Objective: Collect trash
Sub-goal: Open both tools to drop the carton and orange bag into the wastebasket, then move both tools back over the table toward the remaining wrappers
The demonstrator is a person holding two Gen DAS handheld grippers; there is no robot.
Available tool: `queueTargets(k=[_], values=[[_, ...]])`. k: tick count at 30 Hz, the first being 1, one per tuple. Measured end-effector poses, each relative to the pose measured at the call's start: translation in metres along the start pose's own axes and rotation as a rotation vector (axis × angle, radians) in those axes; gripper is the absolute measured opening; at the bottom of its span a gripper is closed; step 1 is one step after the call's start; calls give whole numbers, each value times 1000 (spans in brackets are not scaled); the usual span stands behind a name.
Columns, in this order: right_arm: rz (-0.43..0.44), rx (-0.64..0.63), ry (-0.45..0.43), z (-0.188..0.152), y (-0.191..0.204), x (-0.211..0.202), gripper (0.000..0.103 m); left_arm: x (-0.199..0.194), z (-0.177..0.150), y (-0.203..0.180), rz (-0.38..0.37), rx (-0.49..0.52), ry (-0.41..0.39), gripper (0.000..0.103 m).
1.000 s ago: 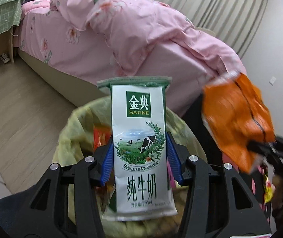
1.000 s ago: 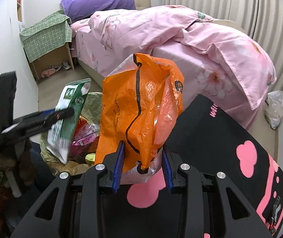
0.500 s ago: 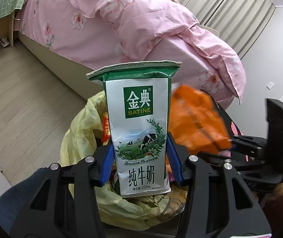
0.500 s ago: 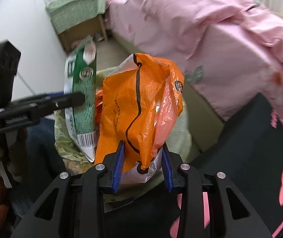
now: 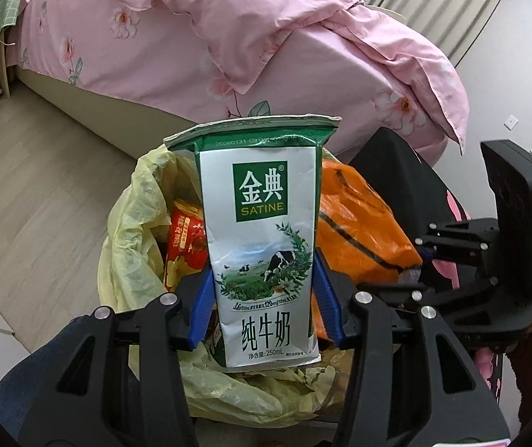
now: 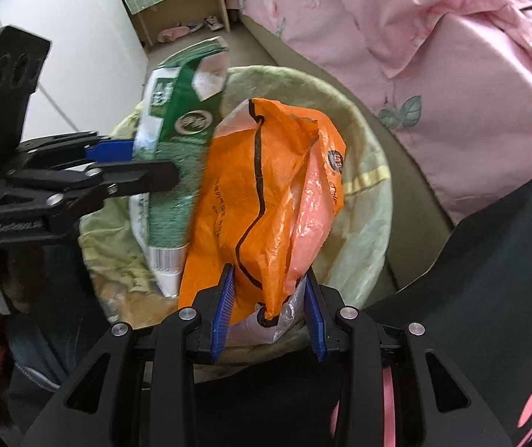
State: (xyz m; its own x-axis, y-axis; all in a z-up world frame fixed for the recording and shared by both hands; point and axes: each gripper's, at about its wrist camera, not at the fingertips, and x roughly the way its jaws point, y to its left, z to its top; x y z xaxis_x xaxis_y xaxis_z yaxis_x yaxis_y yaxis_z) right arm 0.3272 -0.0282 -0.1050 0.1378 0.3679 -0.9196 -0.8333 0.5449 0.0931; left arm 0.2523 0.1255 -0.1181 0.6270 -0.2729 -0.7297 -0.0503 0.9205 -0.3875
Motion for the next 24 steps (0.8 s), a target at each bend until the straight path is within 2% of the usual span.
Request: queueTargets(k=[3,6,8,10,12,19,23,24], values=[[8,6,-6,-4,3,-1,34,-5,0,1,3,-2,-6,46],[-22,20,-49,-6,1,-5,35,-12,2,4,8,-23,-26,47],[-39,33,-81,-6,0,-8,41,-16,5,6,-9,-45,-33,53],[-62,44,-101,-7,0,-11,46,-25,8,8,-25,-62,-66,71],[-71,48,-111,-9,0,-15,51,-35,11,7,-12,-58,-101,79],[-98,79,-223,-29,1,-50,64,-69,20,-5,48,-77,-222,84],[-129,117,-294,-49,1,-76,65,-81,22,-19,39,-67,-256,85],[-163,136,-321,-60,1,-86,65,-81,21,-23,36,-57,-255,85]])
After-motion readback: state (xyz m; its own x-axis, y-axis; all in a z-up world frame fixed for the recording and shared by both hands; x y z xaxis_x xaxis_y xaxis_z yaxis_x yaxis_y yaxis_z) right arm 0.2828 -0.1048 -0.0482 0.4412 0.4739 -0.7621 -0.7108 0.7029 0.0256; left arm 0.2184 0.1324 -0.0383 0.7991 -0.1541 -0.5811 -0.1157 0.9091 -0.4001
